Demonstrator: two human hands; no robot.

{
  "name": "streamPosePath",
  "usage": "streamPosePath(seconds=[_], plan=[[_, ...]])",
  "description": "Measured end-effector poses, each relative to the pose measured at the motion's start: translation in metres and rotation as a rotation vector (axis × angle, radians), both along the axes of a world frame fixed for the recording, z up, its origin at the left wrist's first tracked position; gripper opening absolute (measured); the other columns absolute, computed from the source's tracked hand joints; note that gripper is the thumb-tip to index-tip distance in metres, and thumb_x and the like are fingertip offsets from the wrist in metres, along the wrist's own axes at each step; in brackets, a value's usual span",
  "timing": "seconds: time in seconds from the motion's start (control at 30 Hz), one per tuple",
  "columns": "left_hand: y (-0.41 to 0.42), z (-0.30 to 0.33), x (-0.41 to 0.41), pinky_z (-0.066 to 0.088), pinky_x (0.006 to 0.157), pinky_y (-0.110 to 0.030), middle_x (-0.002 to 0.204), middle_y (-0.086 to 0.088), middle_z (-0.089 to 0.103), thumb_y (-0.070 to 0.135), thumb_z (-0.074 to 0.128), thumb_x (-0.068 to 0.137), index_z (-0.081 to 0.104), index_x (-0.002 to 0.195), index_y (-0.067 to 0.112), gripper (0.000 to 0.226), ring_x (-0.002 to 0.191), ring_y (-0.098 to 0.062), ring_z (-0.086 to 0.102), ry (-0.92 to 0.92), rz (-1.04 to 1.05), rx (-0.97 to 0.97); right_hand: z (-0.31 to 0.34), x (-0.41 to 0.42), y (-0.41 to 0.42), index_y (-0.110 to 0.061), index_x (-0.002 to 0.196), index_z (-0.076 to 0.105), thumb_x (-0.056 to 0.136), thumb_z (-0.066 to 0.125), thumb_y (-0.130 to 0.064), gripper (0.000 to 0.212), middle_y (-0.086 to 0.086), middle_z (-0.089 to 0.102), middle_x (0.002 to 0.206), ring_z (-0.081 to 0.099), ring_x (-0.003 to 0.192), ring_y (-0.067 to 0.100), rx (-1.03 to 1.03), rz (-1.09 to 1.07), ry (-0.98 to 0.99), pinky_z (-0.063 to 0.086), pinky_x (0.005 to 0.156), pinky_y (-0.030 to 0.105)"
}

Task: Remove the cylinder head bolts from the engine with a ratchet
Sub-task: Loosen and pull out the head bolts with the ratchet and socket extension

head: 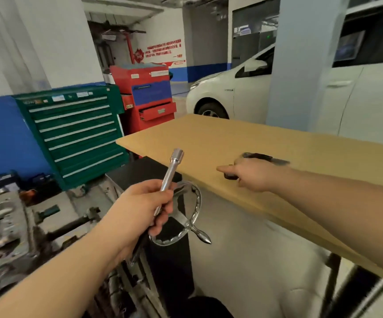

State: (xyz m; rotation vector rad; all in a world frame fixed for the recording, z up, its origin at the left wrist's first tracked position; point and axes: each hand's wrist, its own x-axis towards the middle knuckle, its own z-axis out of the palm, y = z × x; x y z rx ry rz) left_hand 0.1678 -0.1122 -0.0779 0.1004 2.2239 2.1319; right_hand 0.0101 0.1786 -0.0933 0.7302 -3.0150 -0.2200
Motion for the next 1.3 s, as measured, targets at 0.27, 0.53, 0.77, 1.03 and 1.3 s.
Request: streamPosePath(seconds=[0.27, 0.53, 0.77, 1.03, 1.3], plan=[[0.032, -0.018, -0.014, 0.034, 0.041, -0.026, 0.075, -0.013, 0.061, 0.006, 0.065, 0.093, 0.074, 0.108, 0.013, 0.018, 0.054, -0.023, 0.044, -0.030, -0.152, -0.001, -0.058, -0.029, 0.051, -0.057, 0.153, 0.033, 0.098, 0.064, -0.045, 0.064, -0.004, 0.046, 0.108, 0.053, 0.105, 0.020, -0.265, -0.099, -0.082, 0.047, 0.091, 0.037], [0.052, -0.013, -0.028, 0.046, 0.065, -0.037, 0.074, -0.009, 0.054, -0.003, 0.064, 0.087, 0.074, 0.121, 0.031, 0.048, 0.061, -0.023, 0.049, 0.036, -0.168, -0.192, -0.039, 0.015, 0.010, -0.040, 0.135, 0.066, 0.097, 0.065, -0.048, 0.039, -0.003, 0.065, 0.131, 0.057, 0.120, 0.018, -0.854, -0.245, 0.015, 0.045, 0.105, 0.040], [0.080, -0.021, -0.033, 0.050, 0.064, -0.033, 0.077, -0.006, 0.065, 0.008, 0.061, 0.103, 0.074, 0.115, 0.030, 0.028, 0.067, -0.021, 0.059, 0.121, -0.199, -0.260, -0.011, 0.108, -0.066, -0.017, 0.115, 0.068, 0.104, 0.060, -0.034, 0.022, 0.015, 0.078, 0.105, 0.074, 0.094, 0.032, -2.182, -0.206, -0.449, 0.059, 0.087, 0.050], [0.126, -0.030, -0.037, 0.042, 0.064, -0.007, 0.083, 0.026, 0.068, 0.032, 0.050, 0.109, 0.065, 0.103, 0.041, 0.018, 0.076, 0.008, 0.063, 0.248, -0.050, -0.409, -0.002, 0.117, -0.074, -0.015, 0.104, 0.066, 0.107, 0.055, -0.027, 0.017, 0.004, 0.057, 0.072, 0.060, 0.061, 0.019, -2.559, -0.280, -0.305, 0.053, 0.056, 0.032], [0.149, -0.031, -0.047, 0.052, 0.075, -0.018, 0.096, 0.018, 0.072, 0.034, 0.049, 0.108, 0.069, 0.112, 0.037, 0.020, 0.089, 0.004, 0.067, 0.262, 0.049, -0.393, 0.009, 0.106, -0.066, -0.012, 0.100, 0.062, 0.108, 0.055, -0.028, 0.019, 0.002, 0.049, 0.064, 0.049, 0.053, 0.014, -2.600, -0.356, -0.163, 0.048, 0.052, 0.026]])
